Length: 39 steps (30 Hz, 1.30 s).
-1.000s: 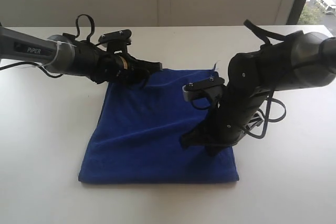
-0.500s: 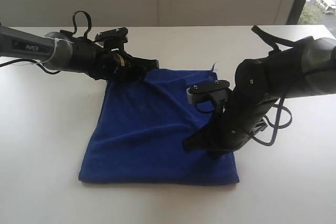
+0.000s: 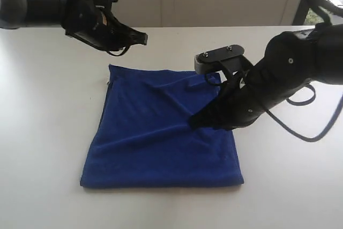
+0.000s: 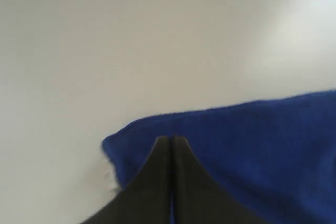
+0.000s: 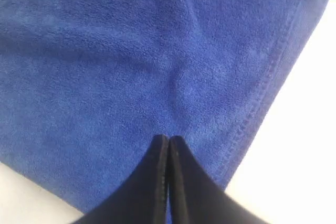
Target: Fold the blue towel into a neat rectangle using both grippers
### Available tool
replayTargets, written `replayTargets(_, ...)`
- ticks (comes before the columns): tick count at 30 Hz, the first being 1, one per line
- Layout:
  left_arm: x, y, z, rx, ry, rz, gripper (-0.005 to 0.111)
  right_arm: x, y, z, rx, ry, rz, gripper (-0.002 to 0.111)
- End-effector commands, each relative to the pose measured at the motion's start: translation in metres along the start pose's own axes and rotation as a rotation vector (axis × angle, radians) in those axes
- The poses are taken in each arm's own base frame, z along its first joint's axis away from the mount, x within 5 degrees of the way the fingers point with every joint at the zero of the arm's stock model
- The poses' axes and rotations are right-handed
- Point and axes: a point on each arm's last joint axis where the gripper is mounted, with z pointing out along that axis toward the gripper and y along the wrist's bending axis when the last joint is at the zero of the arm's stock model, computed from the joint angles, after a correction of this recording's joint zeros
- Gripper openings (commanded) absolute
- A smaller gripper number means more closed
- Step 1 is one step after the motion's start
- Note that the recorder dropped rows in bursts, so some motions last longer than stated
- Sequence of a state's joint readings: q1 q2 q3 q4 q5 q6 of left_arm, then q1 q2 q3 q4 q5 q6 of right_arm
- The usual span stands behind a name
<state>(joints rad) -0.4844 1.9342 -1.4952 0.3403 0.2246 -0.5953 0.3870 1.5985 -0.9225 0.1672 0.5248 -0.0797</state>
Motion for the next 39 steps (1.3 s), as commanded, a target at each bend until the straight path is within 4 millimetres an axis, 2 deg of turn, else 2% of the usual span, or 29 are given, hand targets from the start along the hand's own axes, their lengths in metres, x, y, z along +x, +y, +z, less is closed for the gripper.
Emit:
replayTargets(1,0.005,0.012,-0.040,-0.076,0.195,0.283,0.000,0.004,0.001,-0.017,0.009,0.016,-0.161,0.000)
replayTargets(5,0.012,0.011,-0.064,0.004,0.322,0.448,0.000,0.008,0.001,-0.019,0.000,0.058,-0.271,0.000)
replayTargets(9,0.026,0.003,-0.084,0.172,0.398,0.594,0.000,0.013,0.001,-0.019,-0.014,0.111,-0.367,0.000)
replayTargets(14,0.057,0.008,-0.102,0.233,0.435,0.699,0.000,0.021,0.001,-0.024,-0.040,0.183,-0.481,0.000)
replayTargets(17,0.081,0.012,-0.111,0.267,0.425,0.748,0.000,0.027,0.001,-0.030,-0.037,0.156,-0.535,0.000)
replayTargets(23,0.125,0.009,-0.122,0.437,0.315,0.934,0.000,0.047,-0.001,-0.033,-0.006,0.053,-0.707,0.000)
replayTargets(28,0.138,0.006,-0.121,0.520,0.293,0.988,0.000,0.066,0.001,-0.023,-0.054,0.028,-0.914,0.000)
replayTargets(30,0.142,0.006,-0.119,0.525,0.306,0.980,0.000,0.070,0.002,-0.020,-0.066,0.007,-0.947,0.001)
replayTargets(32,0.146,0.007,-0.117,0.529,0.313,0.986,0.000,0.075,0.002,-0.017,-0.063,-0.008,-0.954,0.006)
replayTargets(34,0.149,0.007,-0.115,0.548,0.312,1.030,0.007,0.079,0.001,-0.014,-0.049,-0.013,-0.951,0.015)
replayTargets(37,0.156,0.005,-0.115,0.591,0.298,1.040,0.024,0.083,-0.001,-0.011,-0.028,-0.024,-0.949,0.027)
replayTargets(39,0.163,0.002,-0.114,0.647,0.239,1.113,0.045,0.087,-0.003,-0.009,-0.014,-0.030,-0.986,0.028)
